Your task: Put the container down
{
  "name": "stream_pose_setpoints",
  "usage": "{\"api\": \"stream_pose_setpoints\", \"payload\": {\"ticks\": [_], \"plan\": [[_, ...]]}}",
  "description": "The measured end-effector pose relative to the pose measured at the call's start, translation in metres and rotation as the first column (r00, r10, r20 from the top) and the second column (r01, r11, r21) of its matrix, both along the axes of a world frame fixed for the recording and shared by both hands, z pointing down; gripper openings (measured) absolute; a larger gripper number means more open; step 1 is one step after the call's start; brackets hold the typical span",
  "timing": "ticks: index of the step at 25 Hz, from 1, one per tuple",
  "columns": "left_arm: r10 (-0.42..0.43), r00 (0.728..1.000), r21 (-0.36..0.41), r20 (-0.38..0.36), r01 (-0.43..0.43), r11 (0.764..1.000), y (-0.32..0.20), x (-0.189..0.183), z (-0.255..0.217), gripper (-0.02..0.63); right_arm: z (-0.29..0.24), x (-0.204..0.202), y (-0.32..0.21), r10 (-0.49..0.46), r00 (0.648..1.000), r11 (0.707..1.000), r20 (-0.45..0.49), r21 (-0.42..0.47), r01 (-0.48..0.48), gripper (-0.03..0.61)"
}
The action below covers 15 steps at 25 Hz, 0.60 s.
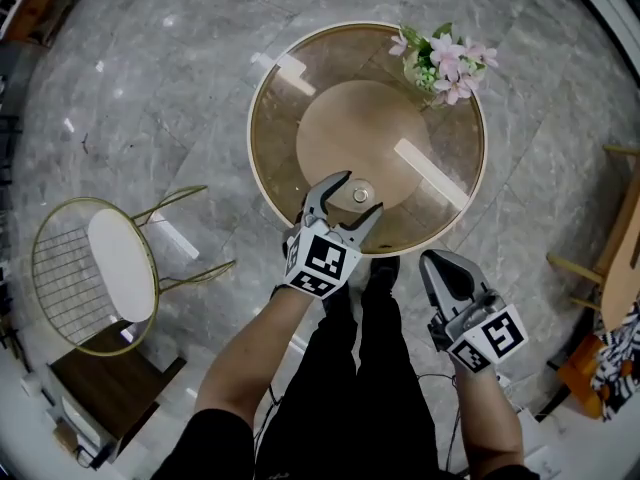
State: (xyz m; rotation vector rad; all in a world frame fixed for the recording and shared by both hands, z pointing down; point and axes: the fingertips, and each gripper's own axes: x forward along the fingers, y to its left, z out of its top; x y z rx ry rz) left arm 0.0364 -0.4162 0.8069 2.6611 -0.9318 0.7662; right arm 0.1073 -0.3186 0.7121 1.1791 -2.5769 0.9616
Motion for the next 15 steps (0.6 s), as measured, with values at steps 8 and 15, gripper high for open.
{"api": "stream_pose_setpoints", "payload": {"ticks": [8,15], "plan": [[0.011,0.995,0.081,-0.095,-0.003,0.997,0.049,-0.048,-0.179,0.074,-0.13,-0.058,0.032,-0.007,1.0,0.997,-0.028,0.079,0.01,0.014],[0.065,0.986,0.077,-0.152,-0.054,0.996,0.097,-0.072,-0.283,0.029,-0.205,-0.082,0.068,0.0,1.0,0.993,0.009,0.121,-0.001,0.014]]}}
